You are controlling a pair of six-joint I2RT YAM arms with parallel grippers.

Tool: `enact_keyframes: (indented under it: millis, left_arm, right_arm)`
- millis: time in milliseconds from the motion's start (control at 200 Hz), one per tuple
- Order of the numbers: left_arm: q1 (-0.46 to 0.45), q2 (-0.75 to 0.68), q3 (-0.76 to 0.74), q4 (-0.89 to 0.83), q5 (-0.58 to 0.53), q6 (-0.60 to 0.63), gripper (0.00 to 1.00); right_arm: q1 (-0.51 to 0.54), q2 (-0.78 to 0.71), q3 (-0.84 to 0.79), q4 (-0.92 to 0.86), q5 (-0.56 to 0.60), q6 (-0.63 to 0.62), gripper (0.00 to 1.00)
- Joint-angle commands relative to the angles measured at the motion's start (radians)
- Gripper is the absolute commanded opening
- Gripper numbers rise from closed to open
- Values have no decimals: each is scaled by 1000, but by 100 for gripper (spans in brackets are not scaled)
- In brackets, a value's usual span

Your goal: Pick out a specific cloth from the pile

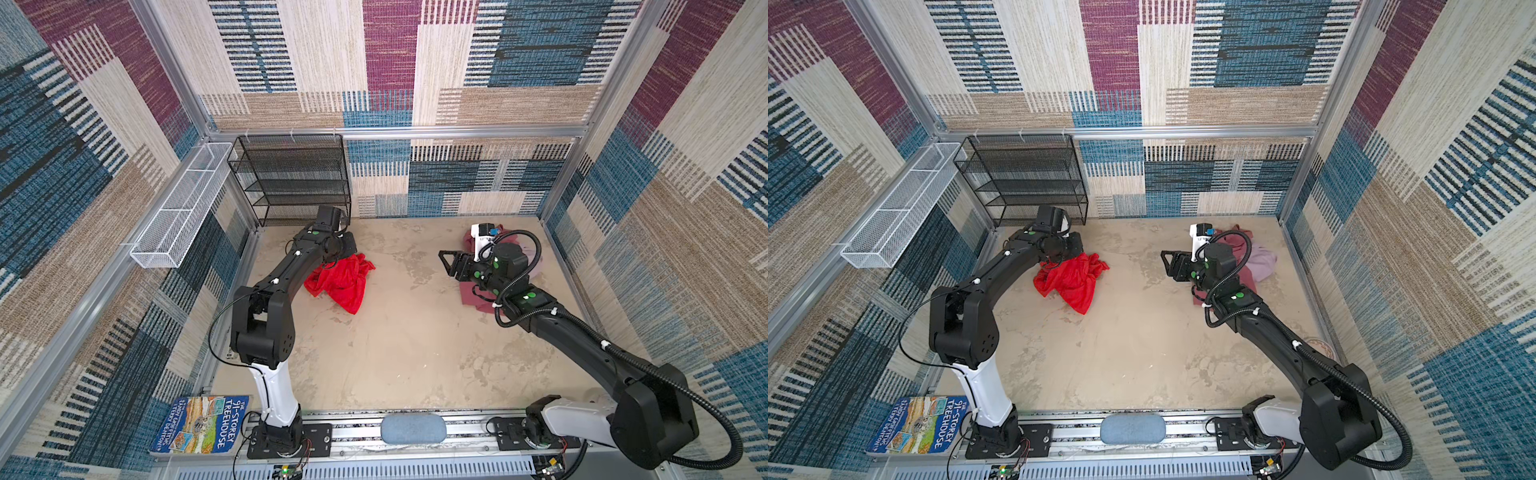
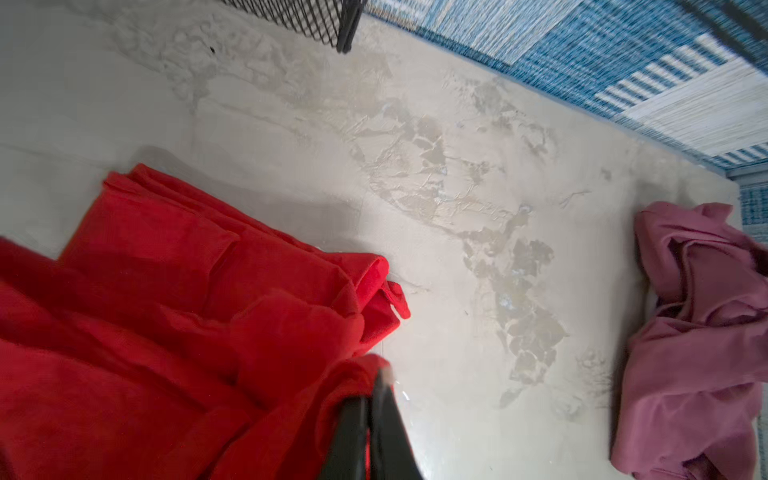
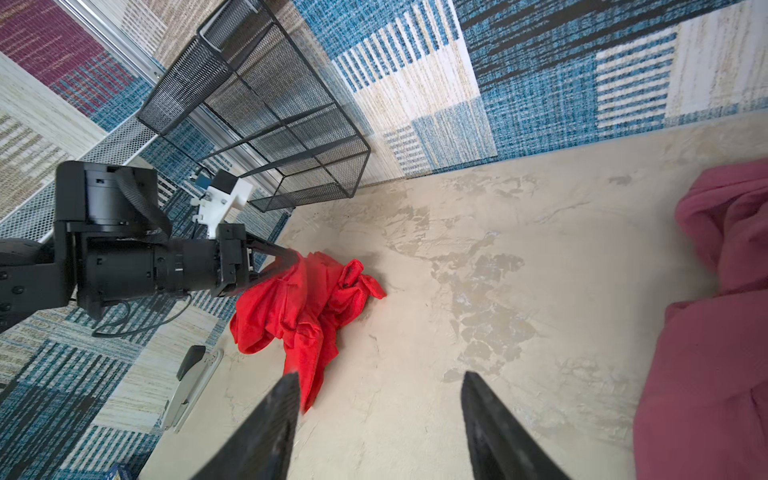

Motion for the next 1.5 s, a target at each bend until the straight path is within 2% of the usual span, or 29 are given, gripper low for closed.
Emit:
enact_keyframes:
  millis: [0,326,581,766,1067,1367,1422,1497]
  left_arm:
    - [0,43,6,46,19,4,0]
    - [0,111,-8,61,40,15,0]
    - [0,21,-3,52,67,15,31]
    - [0,-100,-36,19,65,27,41]
    - [0,-271,-198,-15,35,51,44]
    - [0,-239,-252,7,42,58,45]
    - [0,-238,-249,23,45,57,52]
    - [0,-241,-222,25,65,61,55]
  right_arm:
    - [0,12,20,1,10,-14,65]
    - [1,36,60,-23,23,-23,65]
    - [1,26,63,-19,23,-13,65]
    - [0,15,61,-17,18,-9,65]
    - [1,-2,33,0,16,-10,65]
    - [1,-5,34,-2,15,-11,65]
    - [0,-9,34,-6,21,-13,65]
    - [0,-11,33,-7,24,-14,65]
